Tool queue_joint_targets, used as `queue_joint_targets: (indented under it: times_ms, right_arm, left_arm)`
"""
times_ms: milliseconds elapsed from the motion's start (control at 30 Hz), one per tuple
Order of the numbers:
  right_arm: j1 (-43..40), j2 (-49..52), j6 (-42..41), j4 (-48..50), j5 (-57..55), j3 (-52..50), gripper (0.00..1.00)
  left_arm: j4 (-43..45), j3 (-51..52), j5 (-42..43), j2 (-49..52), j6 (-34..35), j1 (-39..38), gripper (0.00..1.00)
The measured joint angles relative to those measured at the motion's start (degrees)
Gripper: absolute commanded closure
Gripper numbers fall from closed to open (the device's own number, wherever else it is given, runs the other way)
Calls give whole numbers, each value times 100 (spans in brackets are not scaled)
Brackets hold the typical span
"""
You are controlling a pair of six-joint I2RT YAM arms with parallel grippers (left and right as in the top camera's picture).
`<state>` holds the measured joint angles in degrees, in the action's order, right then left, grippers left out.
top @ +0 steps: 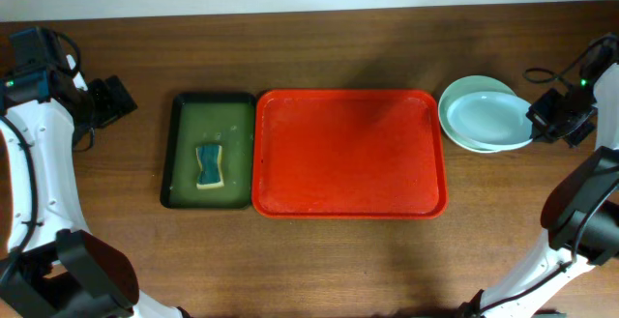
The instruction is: Clean dirty plates on tray and stack at the side
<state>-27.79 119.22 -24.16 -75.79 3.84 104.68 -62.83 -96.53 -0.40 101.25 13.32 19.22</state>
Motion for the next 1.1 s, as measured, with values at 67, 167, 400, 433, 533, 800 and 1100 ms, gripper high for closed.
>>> queue_joint_targets:
  times_ms: [67, 167, 400, 433, 533, 800, 1100]
  right_arm:
    - [59, 0, 4, 24, -42, 0, 91]
    - [109, 0, 22, 48, -63, 0, 73]
    - [219, 0, 39, 59, -101, -2, 25]
    - [229, 0, 20, 66, -105, -31, 22]
    - [299, 0, 136, 59, -101, -264, 16]
    - [1517, 0, 970, -868, -85, -555, 12]
    - [3735, 0, 1803, -310, -96, -562, 1]
  left_arm:
    - [0, 0, 0, 0, 0, 0, 1]
    - [0, 0, 2, 0, 0, 0, 1]
    - [0, 0, 0, 0, 0, 0, 1]
    - [0, 0, 0, 0, 0, 0, 0]
    - [-2, 0, 0, 0, 0, 0, 1]
    - [0, 0, 0, 0, 0, 0, 0]
    - [0, 0, 0, 0, 0, 0, 0]
